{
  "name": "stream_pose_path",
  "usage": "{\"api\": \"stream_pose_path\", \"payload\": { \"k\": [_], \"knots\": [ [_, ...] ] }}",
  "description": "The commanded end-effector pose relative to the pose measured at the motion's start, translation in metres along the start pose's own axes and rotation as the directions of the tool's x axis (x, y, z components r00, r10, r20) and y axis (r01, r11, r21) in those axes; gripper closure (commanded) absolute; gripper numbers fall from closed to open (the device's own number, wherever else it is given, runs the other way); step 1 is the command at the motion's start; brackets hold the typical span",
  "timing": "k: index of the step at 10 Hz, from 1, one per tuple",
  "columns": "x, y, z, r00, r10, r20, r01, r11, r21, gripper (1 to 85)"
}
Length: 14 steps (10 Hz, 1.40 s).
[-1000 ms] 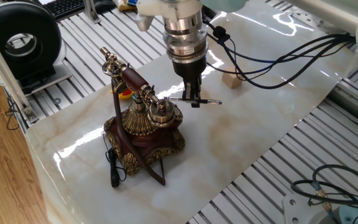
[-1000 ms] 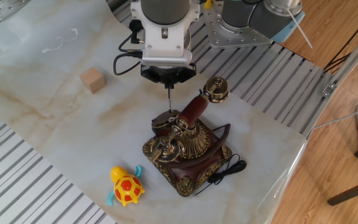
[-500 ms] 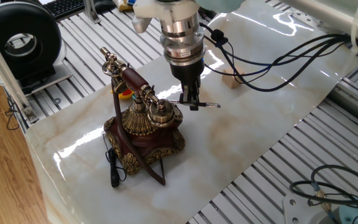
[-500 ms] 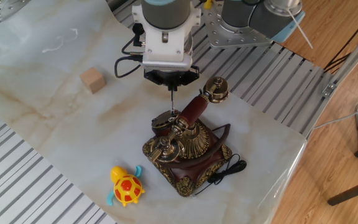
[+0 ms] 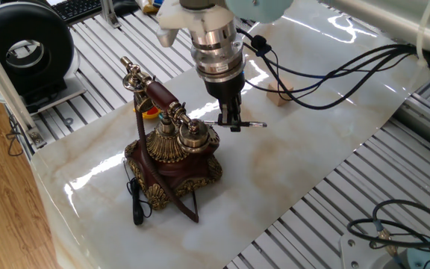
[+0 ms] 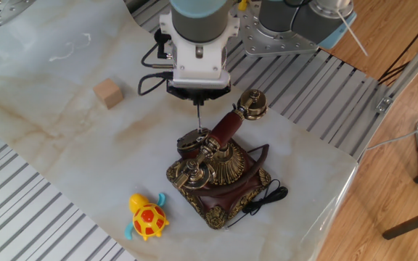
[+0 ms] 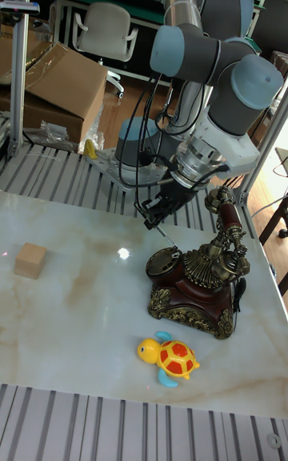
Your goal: Dial a number on an old rotary phone
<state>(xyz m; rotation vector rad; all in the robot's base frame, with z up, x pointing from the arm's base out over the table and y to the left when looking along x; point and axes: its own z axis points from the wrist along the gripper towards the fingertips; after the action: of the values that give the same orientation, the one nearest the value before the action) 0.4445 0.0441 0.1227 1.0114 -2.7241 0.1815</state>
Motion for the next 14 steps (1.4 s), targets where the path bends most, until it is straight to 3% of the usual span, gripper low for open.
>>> {"api": "stream_pose_path", "payload": {
  "k": [1,5,8,11,12,13,14],
  "knots": [
    [-0.003,-0.007,0.003,0.999,-0.048,-0.009,0.048,0.998,0.028,84.3],
    [-0.007,-0.016,0.006,0.998,-0.059,-0.01,0.06,0.997,0.054,84.3],
    [0.0,-0.02,0.0,0.999,-0.049,-0.011,0.05,0.996,0.076,84.3],
    [-0.012,-0.018,0.002,0.998,-0.03,0.049,0.026,0.997,0.066,84.3],
    [-0.025,-0.007,0.001,0.994,-0.038,0.1,0.035,0.999,0.023,84.3],
    [-0.028,0.0,0.001,0.992,-0.049,0.112,0.05,0.999,-0.002,84.3],
    [-0.02,-0.008,0.002,0.995,-0.055,0.078,0.053,0.998,0.029,84.3]
  ]
}}
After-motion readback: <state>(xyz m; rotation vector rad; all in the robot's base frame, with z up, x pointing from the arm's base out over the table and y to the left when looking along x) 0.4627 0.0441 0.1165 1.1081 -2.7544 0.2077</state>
